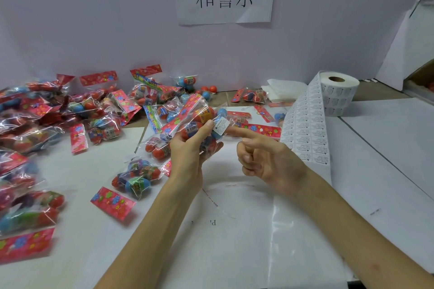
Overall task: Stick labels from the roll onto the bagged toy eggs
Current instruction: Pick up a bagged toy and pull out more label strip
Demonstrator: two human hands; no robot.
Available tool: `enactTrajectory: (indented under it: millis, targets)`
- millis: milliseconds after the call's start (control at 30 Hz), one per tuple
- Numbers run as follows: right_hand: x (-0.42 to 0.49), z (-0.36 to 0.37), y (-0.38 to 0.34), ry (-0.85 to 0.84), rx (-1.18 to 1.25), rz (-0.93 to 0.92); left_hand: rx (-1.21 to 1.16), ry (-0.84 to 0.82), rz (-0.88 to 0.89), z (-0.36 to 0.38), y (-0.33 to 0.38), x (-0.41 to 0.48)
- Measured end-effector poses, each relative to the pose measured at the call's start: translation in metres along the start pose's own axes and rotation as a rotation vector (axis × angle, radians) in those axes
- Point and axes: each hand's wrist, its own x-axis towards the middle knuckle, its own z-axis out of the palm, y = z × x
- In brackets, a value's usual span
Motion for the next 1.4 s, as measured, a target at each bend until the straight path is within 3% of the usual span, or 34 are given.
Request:
enactTrajectory:
  millis: [1400]
  targets:
    - [0.0042,-0.0051,0.0025,0.108,-0.26,-0.054,0.061,0.036,0.074,-0.0007,-0.0025,0.0022]
